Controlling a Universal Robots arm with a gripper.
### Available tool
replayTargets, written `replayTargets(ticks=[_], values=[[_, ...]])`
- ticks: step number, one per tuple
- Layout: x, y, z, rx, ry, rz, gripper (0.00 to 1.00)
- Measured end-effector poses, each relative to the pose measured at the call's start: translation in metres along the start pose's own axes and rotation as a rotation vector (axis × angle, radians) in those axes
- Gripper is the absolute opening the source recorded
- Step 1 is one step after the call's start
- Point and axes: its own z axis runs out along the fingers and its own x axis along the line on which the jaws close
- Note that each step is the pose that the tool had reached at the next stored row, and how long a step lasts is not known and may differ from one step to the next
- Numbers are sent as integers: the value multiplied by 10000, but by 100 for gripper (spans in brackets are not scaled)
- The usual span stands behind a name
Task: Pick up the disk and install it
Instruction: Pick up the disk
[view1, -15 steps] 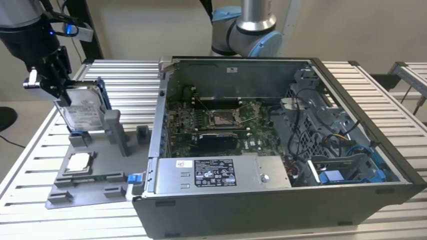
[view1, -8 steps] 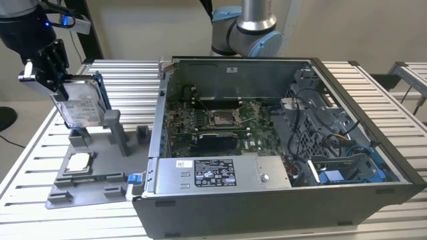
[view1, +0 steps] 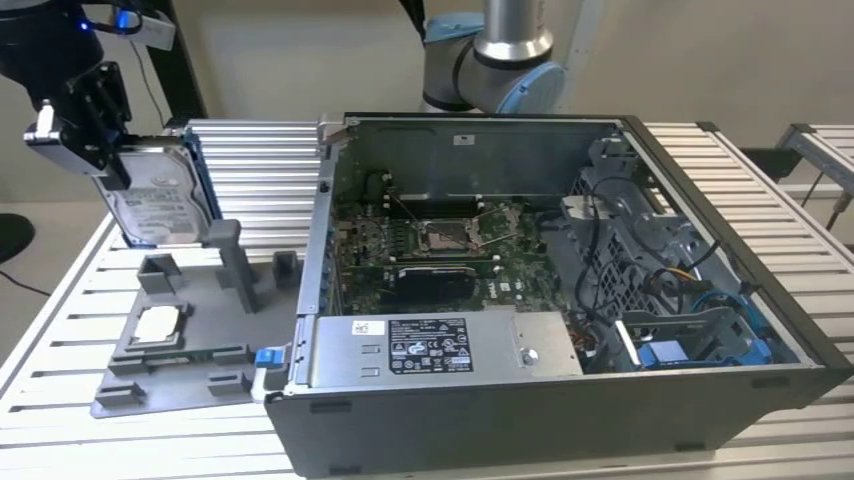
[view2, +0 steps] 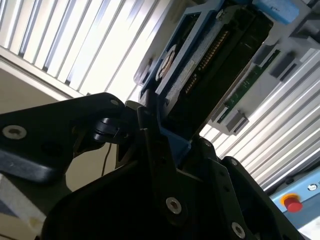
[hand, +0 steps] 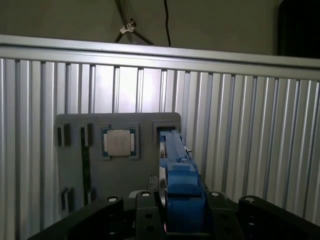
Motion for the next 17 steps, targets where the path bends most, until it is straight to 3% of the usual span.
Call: replayTargets(ticks=[17], values=[[-25,-2,-366,0,0,0,0]])
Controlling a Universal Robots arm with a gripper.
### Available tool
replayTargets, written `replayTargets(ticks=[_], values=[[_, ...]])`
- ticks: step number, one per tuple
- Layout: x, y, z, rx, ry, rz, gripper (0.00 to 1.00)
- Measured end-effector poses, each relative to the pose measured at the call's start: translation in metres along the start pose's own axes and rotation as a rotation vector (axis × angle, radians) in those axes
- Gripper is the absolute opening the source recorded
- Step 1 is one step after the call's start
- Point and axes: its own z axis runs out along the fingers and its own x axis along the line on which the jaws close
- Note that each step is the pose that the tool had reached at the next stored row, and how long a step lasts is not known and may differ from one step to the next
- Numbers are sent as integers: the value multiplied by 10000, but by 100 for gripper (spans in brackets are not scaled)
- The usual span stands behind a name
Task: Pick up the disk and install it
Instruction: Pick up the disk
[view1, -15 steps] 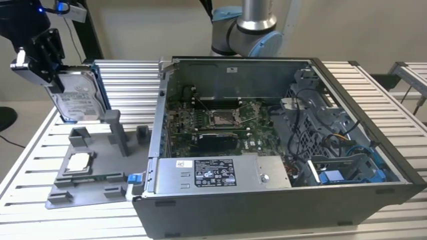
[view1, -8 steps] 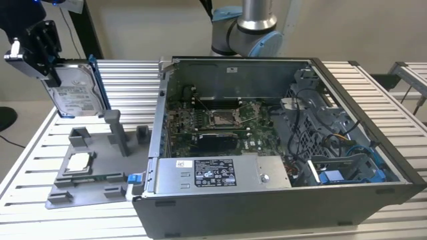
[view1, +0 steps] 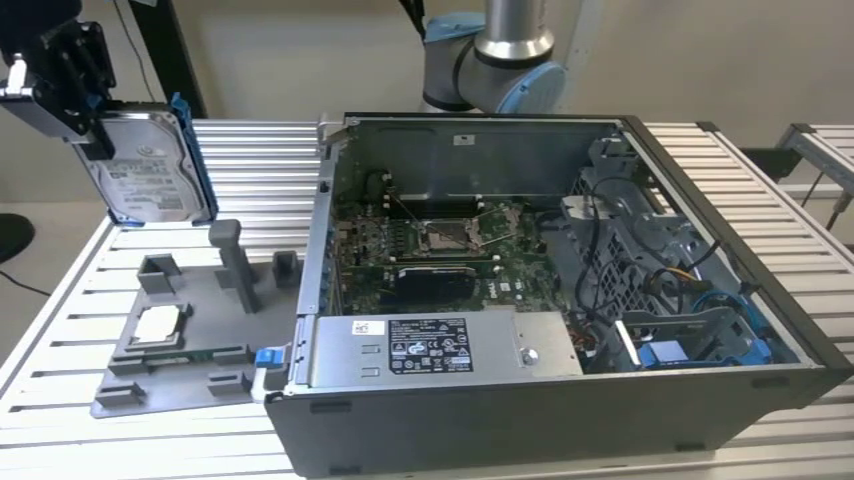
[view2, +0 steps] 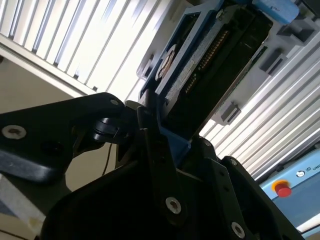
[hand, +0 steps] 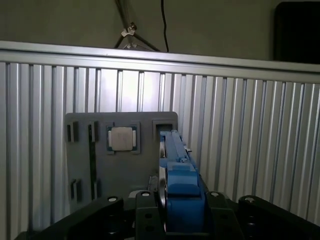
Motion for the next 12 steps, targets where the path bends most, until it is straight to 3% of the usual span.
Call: replayTargets(ticks=[12], values=[[-16,-1,-242,0,0,0,0]])
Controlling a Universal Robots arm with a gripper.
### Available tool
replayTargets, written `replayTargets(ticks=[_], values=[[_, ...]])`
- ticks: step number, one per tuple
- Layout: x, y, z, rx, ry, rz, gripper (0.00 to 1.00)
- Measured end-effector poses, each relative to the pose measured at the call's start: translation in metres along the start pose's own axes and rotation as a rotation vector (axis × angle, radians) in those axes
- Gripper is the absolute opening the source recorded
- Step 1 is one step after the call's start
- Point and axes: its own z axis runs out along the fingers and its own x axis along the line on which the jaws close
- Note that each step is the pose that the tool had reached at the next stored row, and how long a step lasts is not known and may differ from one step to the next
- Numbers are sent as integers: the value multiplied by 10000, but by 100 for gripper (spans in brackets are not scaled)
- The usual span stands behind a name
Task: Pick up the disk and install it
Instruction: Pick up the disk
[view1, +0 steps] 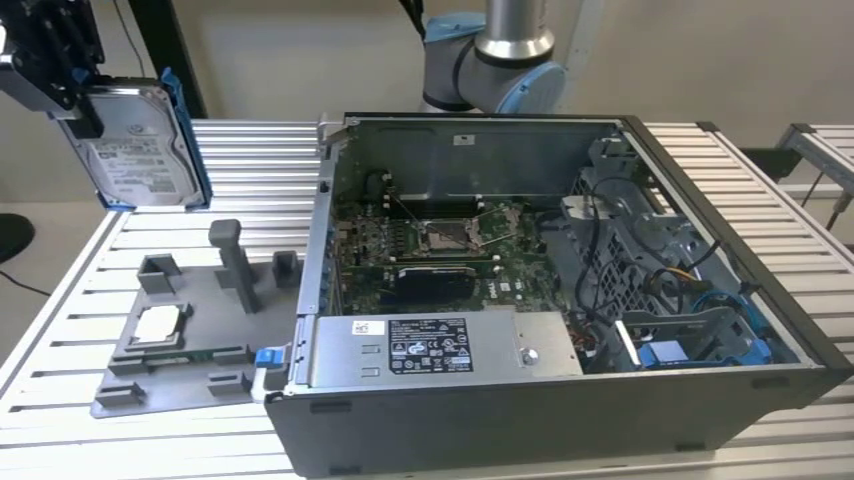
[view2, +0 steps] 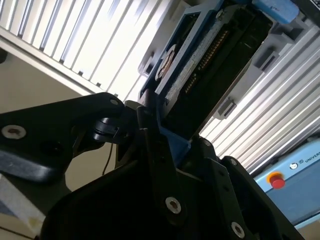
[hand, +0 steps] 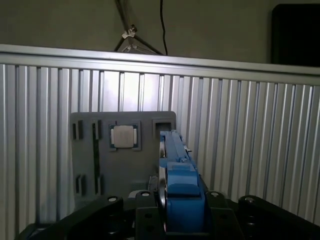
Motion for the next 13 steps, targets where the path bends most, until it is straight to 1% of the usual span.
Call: replayTargets(ticks=[8,13], values=[[-9,-1,-131,1,0,-1,0],[-15,-1,-237,1,0,-1,0]])
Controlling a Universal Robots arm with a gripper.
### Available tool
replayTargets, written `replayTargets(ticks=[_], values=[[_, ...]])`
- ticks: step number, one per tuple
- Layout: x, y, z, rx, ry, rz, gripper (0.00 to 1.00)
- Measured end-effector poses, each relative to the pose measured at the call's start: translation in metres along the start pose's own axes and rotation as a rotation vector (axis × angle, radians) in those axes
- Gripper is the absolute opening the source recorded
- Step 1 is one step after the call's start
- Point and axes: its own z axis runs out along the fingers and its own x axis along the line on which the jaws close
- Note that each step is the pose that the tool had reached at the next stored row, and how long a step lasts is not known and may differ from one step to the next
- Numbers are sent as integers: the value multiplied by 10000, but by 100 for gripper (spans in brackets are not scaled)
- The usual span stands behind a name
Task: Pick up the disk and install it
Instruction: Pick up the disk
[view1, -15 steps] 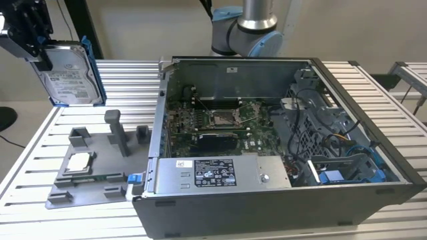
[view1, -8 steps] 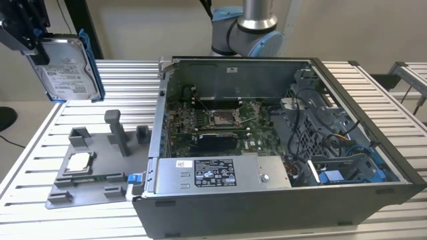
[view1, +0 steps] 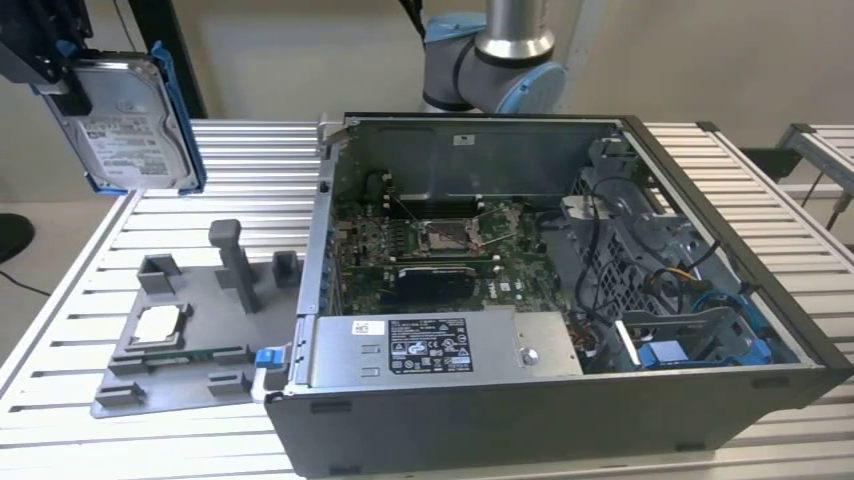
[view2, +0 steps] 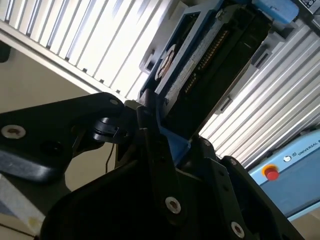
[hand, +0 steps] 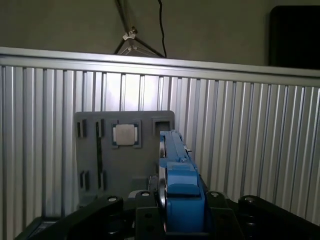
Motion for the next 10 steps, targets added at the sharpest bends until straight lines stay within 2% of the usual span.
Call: replayTargets(ticks=[3,5,7,10], values=[[-4,0,-63,2,-1,0,0],[-8,3,-95,28,1,0,0],[-8,5,-116,116,7,-7,0],[-10,8,-140,288,13,-19,0]])
